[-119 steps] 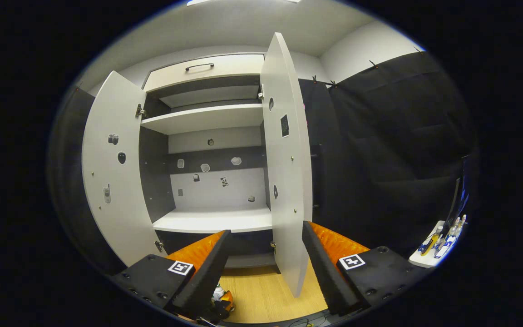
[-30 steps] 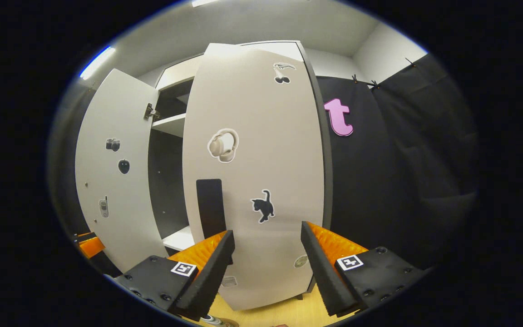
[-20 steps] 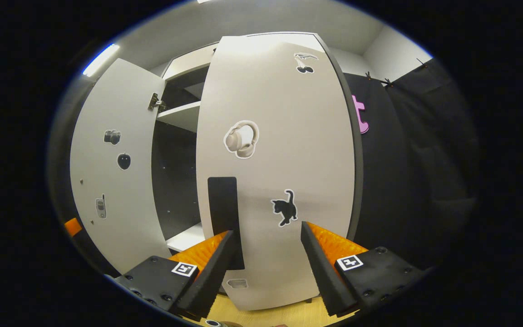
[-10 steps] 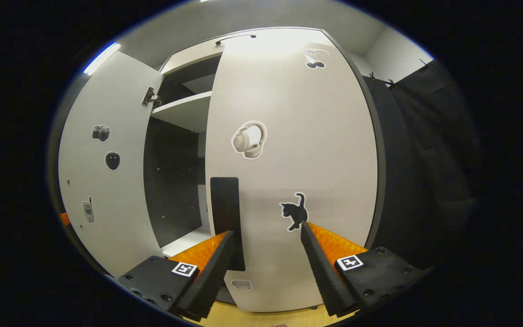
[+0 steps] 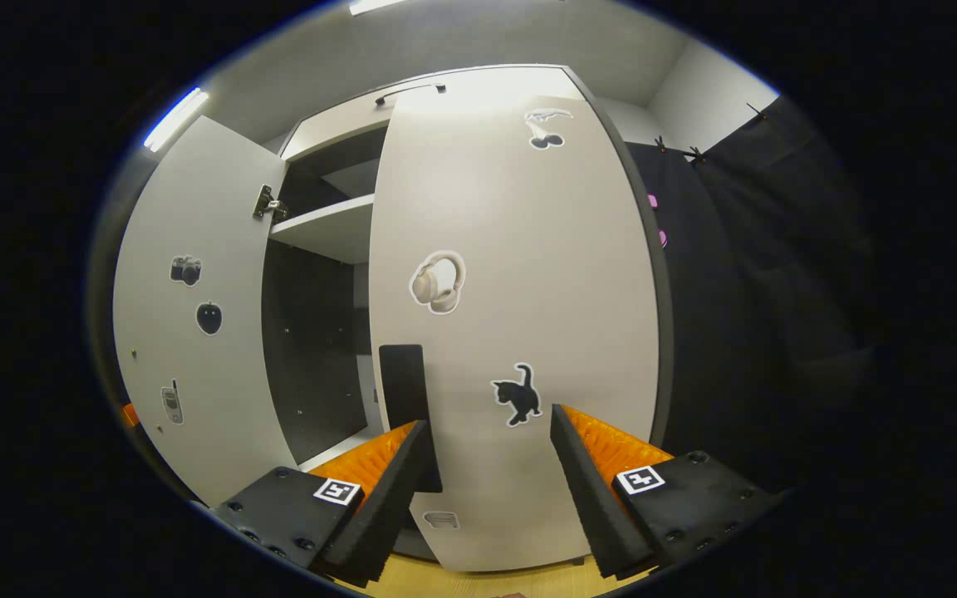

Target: Grasp the bottle in the cabinet with the left hand and place it on the coaster, then close the right door with the right hand and the left door with the left hand.

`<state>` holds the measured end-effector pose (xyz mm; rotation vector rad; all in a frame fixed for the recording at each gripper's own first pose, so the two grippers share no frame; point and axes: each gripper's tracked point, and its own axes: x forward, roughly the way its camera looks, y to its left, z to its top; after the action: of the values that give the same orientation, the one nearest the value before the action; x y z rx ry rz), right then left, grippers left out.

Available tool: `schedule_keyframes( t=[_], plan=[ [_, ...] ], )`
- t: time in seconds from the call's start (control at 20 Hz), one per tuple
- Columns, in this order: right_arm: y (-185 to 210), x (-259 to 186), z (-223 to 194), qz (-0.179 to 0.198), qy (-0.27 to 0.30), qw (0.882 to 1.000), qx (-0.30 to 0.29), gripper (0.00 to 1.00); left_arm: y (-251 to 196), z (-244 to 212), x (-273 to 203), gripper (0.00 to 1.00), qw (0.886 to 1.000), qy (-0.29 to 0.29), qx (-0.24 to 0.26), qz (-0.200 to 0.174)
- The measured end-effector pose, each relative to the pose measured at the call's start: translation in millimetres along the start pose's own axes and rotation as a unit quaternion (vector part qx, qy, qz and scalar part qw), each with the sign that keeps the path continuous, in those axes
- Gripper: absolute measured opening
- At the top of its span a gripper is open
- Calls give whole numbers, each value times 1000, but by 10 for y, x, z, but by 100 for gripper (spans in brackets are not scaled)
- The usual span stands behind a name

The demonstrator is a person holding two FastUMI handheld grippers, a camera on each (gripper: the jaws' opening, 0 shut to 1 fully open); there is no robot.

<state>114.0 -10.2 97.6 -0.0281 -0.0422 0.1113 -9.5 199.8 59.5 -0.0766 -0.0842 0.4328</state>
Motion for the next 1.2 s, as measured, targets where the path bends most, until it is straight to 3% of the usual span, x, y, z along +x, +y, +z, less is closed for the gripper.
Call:
schedule_keyframes(
  t=[0.25, 0.3, 0.35, 0.4, 0.45, 0.5, 0.55, 0.8, 0.85, 0.95, 1.2],
  plan=[
    [-331, -540, 153, -40, -16, 999, -18, 96, -64, 10, 13, 94, 1000, -5, 1, -12],
    [-396, -633, 159, -48, -17, 999, -17, 96, -72, 10, 11, 89, 1000, -4, 6, -14],
    [-452, -699, 166, -55, -19, 998, -17, 96, -108, 22, -4, 93, 1000, -4, 11, -18],
    [-510, -754, 165, -62, -22, 998, -18, 96, -151, 16, -25, 89, 1000, -3, 12, -21],
    [-560, -797, 152, -70, -22, 997, -19, 96, -206, -3, -51, 93, 1000, 0, 9, -26],
    [-596, -842, 133, -74, -20, 997, -18, 97, -272, -29, -85, 89, 999, 4, 4, -32],
    [-620, -877, 117, -77, -18, 997, -14, 97, -337, -54, -111, 93, 999, 9, -2, -40],
    [-666, -1043, 10, -90, -9, 996, -11, 97, -750, -180, -174, 93, 995, 31, -24, -93],
    [-661, -1072, -10, -90, -6, 996, -10, 97, -862, -211, -192, 89, 993, 36, -28, -105],
    [-661, -1137, -46, -91, 0, 996, -11, 97, -1089, -281, -218, 93, 989, 48, -33, -135],
    [-702, -1260, -66, -100, 3, 995, -8, 97, -1581, -147, -154, 93, 980, 19, -28, -198]
  ],
)
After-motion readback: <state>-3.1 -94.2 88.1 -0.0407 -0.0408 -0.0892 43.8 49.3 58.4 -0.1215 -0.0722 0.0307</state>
